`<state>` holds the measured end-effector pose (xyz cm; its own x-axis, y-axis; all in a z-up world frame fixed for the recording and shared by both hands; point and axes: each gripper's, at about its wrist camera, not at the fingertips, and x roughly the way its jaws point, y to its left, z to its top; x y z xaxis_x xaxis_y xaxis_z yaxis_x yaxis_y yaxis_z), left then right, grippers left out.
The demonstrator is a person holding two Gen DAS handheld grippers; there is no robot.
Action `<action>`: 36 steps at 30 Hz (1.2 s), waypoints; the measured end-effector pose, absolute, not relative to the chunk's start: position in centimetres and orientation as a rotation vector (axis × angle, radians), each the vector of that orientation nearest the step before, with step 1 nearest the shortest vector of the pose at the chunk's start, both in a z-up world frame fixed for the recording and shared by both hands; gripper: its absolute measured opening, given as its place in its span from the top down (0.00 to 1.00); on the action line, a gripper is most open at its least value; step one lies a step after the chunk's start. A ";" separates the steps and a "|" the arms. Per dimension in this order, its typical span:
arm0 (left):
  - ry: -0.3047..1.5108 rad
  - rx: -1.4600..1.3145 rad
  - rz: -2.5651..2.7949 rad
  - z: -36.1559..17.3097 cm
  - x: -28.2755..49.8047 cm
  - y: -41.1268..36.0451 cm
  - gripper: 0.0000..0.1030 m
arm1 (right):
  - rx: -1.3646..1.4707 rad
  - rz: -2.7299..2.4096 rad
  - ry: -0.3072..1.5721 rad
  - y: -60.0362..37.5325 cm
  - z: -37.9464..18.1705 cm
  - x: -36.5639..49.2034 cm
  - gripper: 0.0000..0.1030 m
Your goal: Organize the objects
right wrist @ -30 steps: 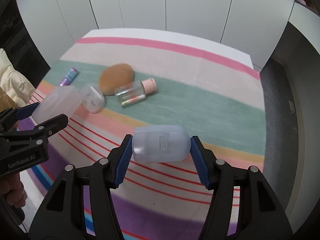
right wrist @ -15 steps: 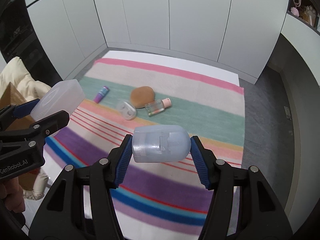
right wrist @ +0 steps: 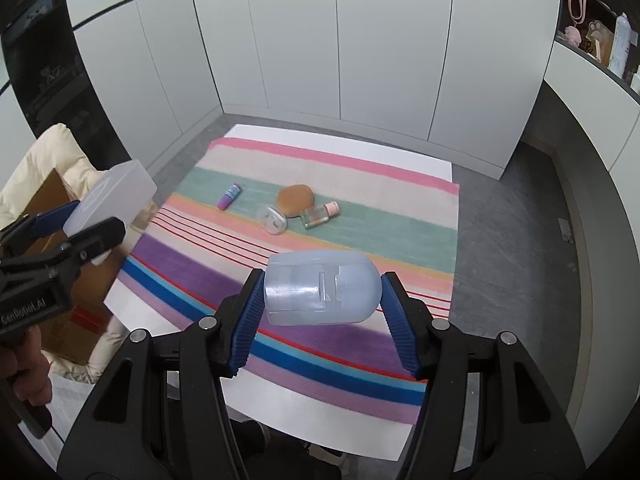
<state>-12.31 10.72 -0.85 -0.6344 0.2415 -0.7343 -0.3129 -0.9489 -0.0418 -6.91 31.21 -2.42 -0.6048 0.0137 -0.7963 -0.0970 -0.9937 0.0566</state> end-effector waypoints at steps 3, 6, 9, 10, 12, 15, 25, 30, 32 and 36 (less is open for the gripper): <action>0.120 -1.120 2.620 -0.3 -12.6 9.8 0.20 | -1.397 2.770 0.177 30.7 -2.5 -7.1 0.41; 0.134 -1.103 2.651 0.0 -12.8 8.7 0.20 | -1.384 2.822 0.132 29.5 -1.8 -7.3 0.41; 0.111 -1.117 2.668 -0.3 -12.9 7.3 0.20 | -1.368 2.873 0.135 28.5 -1.3 -7.8 0.41; 0.114 -1.121 2.672 -0.5 -12.8 7.1 0.20 | -1.361 2.877 0.129 28.2 -1.3 -8.0 0.41; 0.115 -1.123 2.682 -0.8 -12.9 6.6 0.20 | -1.372 2.876 0.138 27.9 -1.5 -8.5 0.41; 0.101 -1.113 2.714 -0.9 -12.8 5.3 0.20 | -1.384 2.882 0.134 27.0 -1.9 -9.3 0.41; 0.030 -1.141 2.799 -1.2 -12.8 0.5 0.20 | -1.413 2.917 0.110 23.0 -2.4 -11.0 0.41; 0.003 -1.145 2.830 -1.2 -12.3 -1.9 0.20 | -1.417 2.946 0.070 20.8 -2.3 -11.5 0.41; -0.011 -1.151 2.845 -1.2 -12.1 -2.9 0.20 | -1.422 2.955 0.054 19.8 -2.4 -11.9 0.41; -0.035 -1.160 2.874 -1.1 -12.1 -4.9 0.20 | -1.424 2.976 0.035 18.2 -2.4 -12.4 0.41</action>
<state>-12.07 -4.87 -1.15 -0.7193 0.0476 -0.6931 -0.0307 -0.9989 -0.0367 -12.38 18.18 -2.38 -0.6173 -0.1511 -0.7721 0.1332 -0.9873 0.0868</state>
